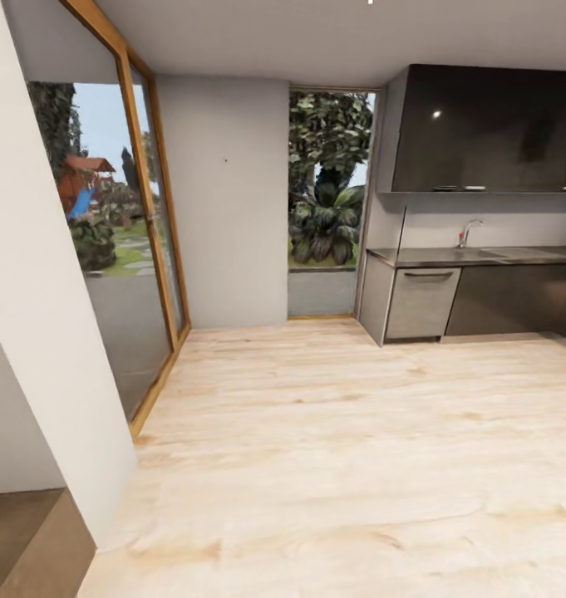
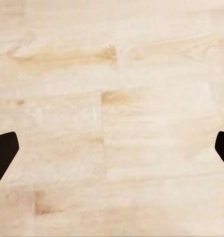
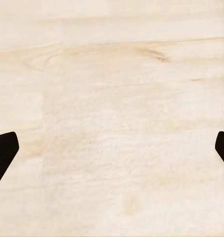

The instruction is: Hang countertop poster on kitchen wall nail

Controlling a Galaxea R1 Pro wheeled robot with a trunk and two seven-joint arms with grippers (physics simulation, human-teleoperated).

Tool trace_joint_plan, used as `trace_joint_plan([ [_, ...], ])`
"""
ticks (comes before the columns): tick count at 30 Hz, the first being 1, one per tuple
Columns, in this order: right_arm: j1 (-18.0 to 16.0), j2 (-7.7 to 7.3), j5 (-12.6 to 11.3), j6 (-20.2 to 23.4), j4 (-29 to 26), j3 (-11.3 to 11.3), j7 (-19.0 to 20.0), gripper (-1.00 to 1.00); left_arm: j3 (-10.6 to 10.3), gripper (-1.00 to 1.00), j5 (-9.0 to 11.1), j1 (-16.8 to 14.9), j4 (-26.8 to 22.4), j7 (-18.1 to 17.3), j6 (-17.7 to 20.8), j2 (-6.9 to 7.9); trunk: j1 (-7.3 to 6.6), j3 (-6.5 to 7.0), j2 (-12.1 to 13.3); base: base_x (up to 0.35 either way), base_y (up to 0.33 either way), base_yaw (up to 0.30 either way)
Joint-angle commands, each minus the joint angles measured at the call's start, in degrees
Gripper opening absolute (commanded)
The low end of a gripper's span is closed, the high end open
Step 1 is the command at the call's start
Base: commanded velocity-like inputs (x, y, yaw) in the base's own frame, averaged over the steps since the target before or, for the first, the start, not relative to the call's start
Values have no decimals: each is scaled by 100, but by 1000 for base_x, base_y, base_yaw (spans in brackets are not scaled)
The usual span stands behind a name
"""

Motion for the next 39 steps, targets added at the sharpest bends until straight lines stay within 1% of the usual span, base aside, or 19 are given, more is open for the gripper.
trace_joint_plan([
  [1,-4,1,-6,-19,6,-2,-2,100,2,100,-2,2,-7,-3,-9,1,4,-5,-2,333,0,-269],
  [6,-4,1,-5,-22,6,-2,-2,100,9,100,-2,2,-7,-3,-9,1,4,-5,-2,333,0,-259],
  [10,-4,1,0,-23,6,-2,-2,100,10,100,-2,2,-7,-3,-9,1,4,-5,-2,333,0,-119],
  [39,-4,-6,29,-32,6,7,-2,100,15,100,-2,2,-7,-3,-9,1,4,-5,-2,334,0,-3],
])
